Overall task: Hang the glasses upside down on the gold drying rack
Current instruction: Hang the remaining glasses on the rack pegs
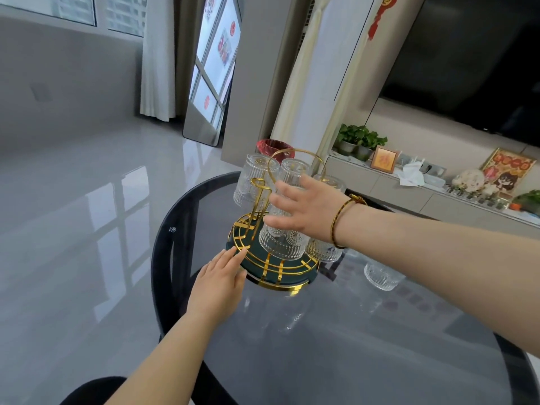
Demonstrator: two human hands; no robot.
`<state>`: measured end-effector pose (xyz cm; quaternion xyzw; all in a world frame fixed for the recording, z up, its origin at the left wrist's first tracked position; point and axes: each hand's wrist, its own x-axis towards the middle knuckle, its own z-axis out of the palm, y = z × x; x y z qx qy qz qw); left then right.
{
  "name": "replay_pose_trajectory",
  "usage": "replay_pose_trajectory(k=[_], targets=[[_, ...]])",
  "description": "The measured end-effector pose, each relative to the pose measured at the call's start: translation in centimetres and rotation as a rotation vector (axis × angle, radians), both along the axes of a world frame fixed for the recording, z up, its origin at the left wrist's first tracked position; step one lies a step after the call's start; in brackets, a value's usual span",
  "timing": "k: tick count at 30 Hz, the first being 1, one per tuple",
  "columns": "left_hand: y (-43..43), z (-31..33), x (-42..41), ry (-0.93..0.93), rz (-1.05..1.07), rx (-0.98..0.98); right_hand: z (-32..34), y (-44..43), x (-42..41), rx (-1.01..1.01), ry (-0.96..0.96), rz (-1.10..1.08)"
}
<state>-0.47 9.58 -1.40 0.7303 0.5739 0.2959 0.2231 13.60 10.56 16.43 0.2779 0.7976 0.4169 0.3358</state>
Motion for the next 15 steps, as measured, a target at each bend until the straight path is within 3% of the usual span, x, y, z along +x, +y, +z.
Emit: replay_pose_trajectory(k=[15], targets=[[-0.1, -0.2, 0.0, 0.011, 0.009, 0.008, -1.6, -0.4, 0.7, -0.08, 0.129, -0.051]])
